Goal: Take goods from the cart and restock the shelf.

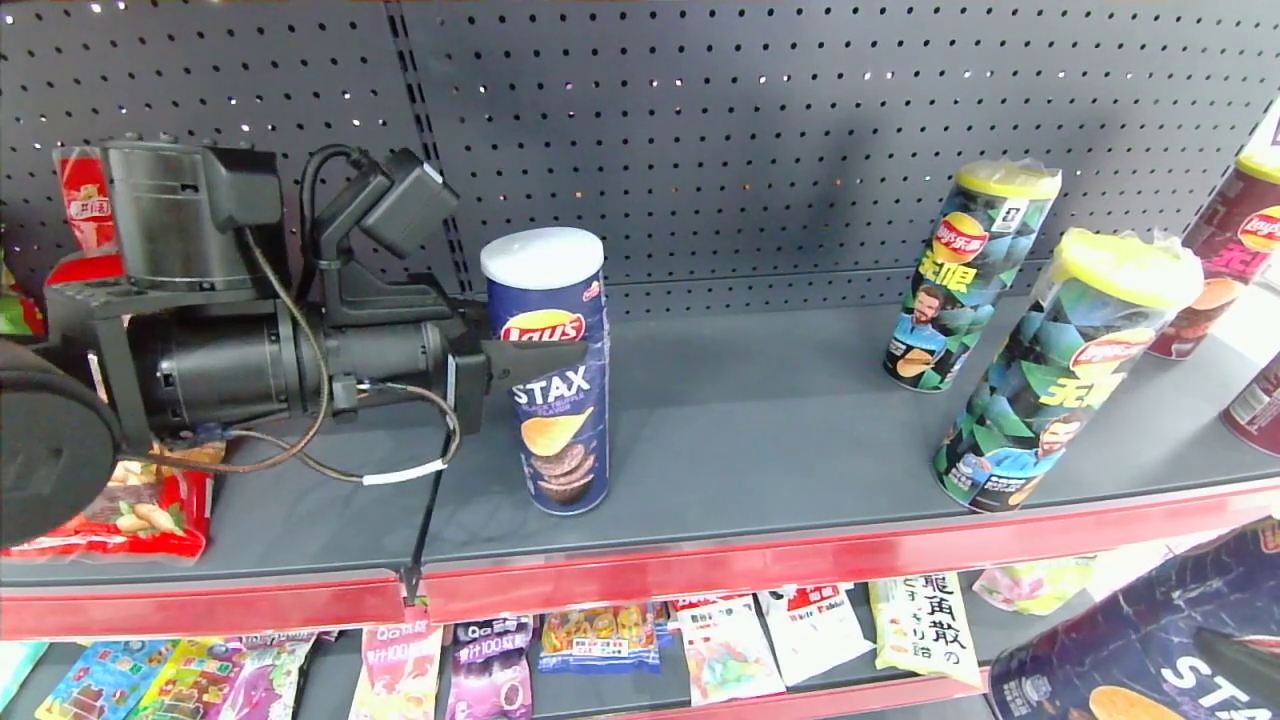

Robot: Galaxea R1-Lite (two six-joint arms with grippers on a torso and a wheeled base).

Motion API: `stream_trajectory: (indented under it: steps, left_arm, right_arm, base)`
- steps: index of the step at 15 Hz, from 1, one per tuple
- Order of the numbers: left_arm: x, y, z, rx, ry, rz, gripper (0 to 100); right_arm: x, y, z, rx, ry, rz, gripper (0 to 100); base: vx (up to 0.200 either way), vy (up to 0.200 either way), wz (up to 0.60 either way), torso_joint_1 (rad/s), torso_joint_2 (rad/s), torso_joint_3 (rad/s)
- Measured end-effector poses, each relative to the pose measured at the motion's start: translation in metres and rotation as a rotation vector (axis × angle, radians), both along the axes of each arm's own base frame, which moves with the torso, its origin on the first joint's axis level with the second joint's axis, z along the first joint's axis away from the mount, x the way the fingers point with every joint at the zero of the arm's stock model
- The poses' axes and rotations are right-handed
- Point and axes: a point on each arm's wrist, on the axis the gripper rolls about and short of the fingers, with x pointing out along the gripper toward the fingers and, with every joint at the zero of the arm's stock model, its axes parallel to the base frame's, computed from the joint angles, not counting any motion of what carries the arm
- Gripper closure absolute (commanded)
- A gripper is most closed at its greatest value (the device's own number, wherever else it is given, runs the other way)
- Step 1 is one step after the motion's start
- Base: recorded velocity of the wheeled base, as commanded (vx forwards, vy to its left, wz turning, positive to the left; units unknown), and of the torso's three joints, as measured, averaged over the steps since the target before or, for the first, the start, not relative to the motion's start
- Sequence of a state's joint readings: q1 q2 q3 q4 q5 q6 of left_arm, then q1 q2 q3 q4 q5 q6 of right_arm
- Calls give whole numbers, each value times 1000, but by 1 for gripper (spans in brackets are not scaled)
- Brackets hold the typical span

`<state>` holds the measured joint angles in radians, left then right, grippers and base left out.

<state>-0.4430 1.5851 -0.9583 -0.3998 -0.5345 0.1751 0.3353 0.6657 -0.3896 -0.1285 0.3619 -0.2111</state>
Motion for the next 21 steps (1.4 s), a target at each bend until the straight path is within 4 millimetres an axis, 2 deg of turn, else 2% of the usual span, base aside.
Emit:
stream_trajectory:
  steps: [9,17,18,21]
  left_arm:
    - [-23,5,-8,-3,36,23,100]
    - [-31,9,-12,-9,63,45,100]
    - [-32,9,-13,-8,65,43,0]
    - [-34,9,-15,-2,73,49,0]
  right_arm:
    - [0,0,1,0,-3,-2,100]
    - [0,0,2,2,-7,-2,100]
    - [-1,0,2,2,-8,-2,100]
    - [-1,0,2,4,-12,-2,100]
  base:
    - [0,0,0,0,0,0]
    - [0,0,0,0,0,0]
    - [0,0,0,0,0,0]
    - [0,0,0,0,0,0]
